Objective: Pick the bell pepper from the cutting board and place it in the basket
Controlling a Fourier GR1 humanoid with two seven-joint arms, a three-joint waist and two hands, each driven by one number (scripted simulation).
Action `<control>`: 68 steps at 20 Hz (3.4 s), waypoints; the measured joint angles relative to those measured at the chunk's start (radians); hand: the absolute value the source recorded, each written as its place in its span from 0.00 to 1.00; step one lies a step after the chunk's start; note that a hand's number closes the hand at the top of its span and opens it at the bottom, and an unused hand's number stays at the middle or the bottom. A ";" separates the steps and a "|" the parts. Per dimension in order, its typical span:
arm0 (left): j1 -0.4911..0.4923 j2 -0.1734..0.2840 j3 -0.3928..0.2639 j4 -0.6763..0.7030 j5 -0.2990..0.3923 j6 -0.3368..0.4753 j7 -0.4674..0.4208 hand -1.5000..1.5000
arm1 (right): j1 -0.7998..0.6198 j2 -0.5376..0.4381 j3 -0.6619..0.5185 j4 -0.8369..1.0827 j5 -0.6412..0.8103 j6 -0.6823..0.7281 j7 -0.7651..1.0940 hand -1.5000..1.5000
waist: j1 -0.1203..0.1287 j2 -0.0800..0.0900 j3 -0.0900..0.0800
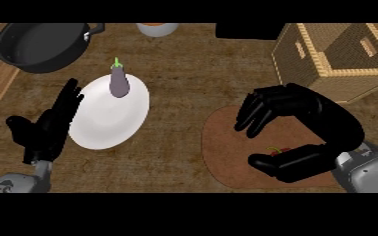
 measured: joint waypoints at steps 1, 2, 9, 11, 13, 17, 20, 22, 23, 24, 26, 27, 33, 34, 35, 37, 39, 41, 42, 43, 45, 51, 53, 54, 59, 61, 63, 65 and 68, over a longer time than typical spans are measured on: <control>-0.008 0.005 0.000 0.007 0.002 -0.005 0.013 0.50 | -0.006 -0.015 0.031 -0.020 0.045 0.031 -0.048 0.00 | -0.007 0.000 0.000; -0.017 0.007 0.001 0.011 0.004 -0.007 0.024 0.50 | 0.002 -0.017 0.066 -0.037 0.093 0.048 -0.101 0.00 | -0.014 -0.001 0.000; -0.079 0.037 0.039 0.061 0.010 -0.040 0.105 0.50 | 0.225 -0.018 0.248 -0.201 0.425 -0.040 -0.285 0.00 | -0.054 -0.008 -0.003; -0.092 0.037 0.043 0.060 0.006 -0.040 0.122 0.50 | 0.247 -0.037 0.266 -0.271 0.464 -0.030 -0.200 0.00 | -0.057 -0.010 -0.004; -0.100 0.043 0.052 0.070 0.005 -0.044 0.131 0.50 | 0.247 -0.077 0.258 -0.341 0.497 -0.007 -0.099 0.00 | -0.064 -0.012 -0.006; -0.103 0.039 0.059 0.068 0.005 -0.037 0.139 0.50 | 0.193 -0.169 0.188 -0.429 0.614 0.022 0.062 0.00 | -0.071 -0.018 -0.008; -0.094 0.041 0.063 0.074 0.004 -0.045 0.136 0.50 | 0.146 -0.222 0.115 -0.493 0.680 0.049 0.197 0.00 | -0.072 -0.019 -0.009; -0.090 0.035 0.060 0.073 0.000 -0.048 0.133 0.50 | 0.107 -0.241 0.069 -0.524 0.668 0.101 0.300 0.00 | -0.065 -0.016 -0.009; -0.095 0.023 0.054 0.079 -0.009 -0.040 0.132 0.50 | 0.082 -0.250 0.050 -0.530 0.651 0.136 0.346 0.00 | -0.063 -0.015 -0.009; -0.092 0.023 0.057 0.079 -0.008 -0.046 0.131 0.50 | 0.060 -0.266 0.021 -0.534 0.621 0.176 0.381 0.00 | -0.061 -0.014 -0.009; -0.100 0.028 0.063 0.074 -0.008 -0.055 0.138 0.50 | 0.015 -0.296 -0.010 -0.530 0.562 0.258 0.442 0.00 | -0.055 -0.012 -0.009; -0.103 0.027 0.066 0.083 -0.011 -0.058 0.132 0.50 | 0.004 -0.316 -0.028 -0.527 0.526 0.300 0.462 0.00 | -0.055 -0.012 -0.009; -0.095 0.017 0.074 0.075 -0.024 -0.067 0.142 0.50 | -0.051 -0.423 -0.179 -0.500 0.248 0.512 0.534 0.00 | -0.054 -0.011 -0.007; -0.094 0.020 0.079 0.065 -0.023 -0.070 0.150 0.50 | -0.055 -0.437 -0.209 -0.477 0.208 0.533 0.523 0.00 | -0.052 -0.011 -0.007; -0.106 0.012 0.081 0.080 -0.028 -0.071 0.146 0.50 | -0.054 -0.448 -0.239 -0.459 0.169 0.551 0.509 0.00 | -0.054 -0.010 -0.007; -0.083 0.008 0.084 0.054 -0.032 -0.074 0.144 0.50 | -0.020 -0.468 -0.308 -0.435 0.111 0.580 0.468 0.00 | -0.053 -0.010 -0.006; -0.090 -0.004 0.085 0.054 -0.041 -0.074 0.152 0.50 | -0.001 -0.472 -0.367 -0.407 0.075 0.602 0.429 0.00 | -0.052 -0.009 -0.005; -0.094 -0.012 0.090 0.056 -0.050 -0.077 0.159 0.50 | 0.023 -0.454 -0.420 -0.387 0.070 0.616 0.381 0.00 | -0.051 -0.008 -0.005; -0.103 -0.010 0.095 0.059 -0.052 -0.081 0.168 0.50 | 0.038 -0.435 -0.437 -0.374 0.087 0.621 0.350 0.00 | -0.050 -0.008 -0.004; -0.100 -0.017 0.098 0.061 -0.057 -0.084 0.162 0.50 | 0.063 -0.412 -0.448 -0.380 0.109 0.625 0.325 0.00 | -0.050 -0.007 -0.004; -0.106 -0.029 0.105 0.081 -0.063 -0.097 0.149 0.50 | 0.116 -0.363 -0.462 -0.391 0.174 0.633 0.263 0.00 | -0.050 -0.007 -0.004; -0.116 -0.031 0.129 0.068 -0.076 -0.117 0.173 0.50 | 0.227 -0.263 -0.439 -0.350 0.431 0.567 0.056 0.00 | -0.042 -0.005 -0.003; -0.115 -0.041 0.128 0.058 -0.087 -0.113 0.183 0.50 | 0.245 -0.236 -0.394 -0.317 0.519 0.511 -0.005 0.00 | -0.039 -0.004 -0.003; -0.124 -0.051 0.126 0.072 -0.098 -0.107 0.177 0.50 | 0.258 -0.226 -0.375 -0.296 0.559 0.476 -0.043 0.00 | -0.040 -0.004 -0.003; -0.149 -0.056 0.145 0.087 -0.104 -0.127 0.190 0.50 | 0.301 -0.153 -0.255 -0.184 0.713 0.314 -0.185 0.00 | -0.039 -0.004 -0.003; -0.144 -0.056 0.160 0.100 -0.107 -0.140 0.178 0.50 | 0.310 -0.123 -0.223 -0.138 0.738 0.275 -0.224 0.00 | -0.039 -0.004 -0.004; -0.125 -0.054 0.171 0.085 -0.110 -0.155 0.180 0.50 | 0.308 -0.096 -0.191 -0.082 0.782 0.235 -0.262 0.00 | -0.039 -0.005 -0.004; -0.121 -0.060 0.176 0.077 -0.122 -0.157 0.184 0.50 | 0.296 -0.076 -0.152 -0.025 0.846 0.195 -0.285 0.00 | -0.039 -0.005 -0.004; -0.118 -0.072 0.182 0.053 -0.136 -0.156 0.206 0.50 | 0.294 -0.054 -0.107 0.022 0.928 0.162 -0.293 0.00 | -0.040 -0.006 -0.004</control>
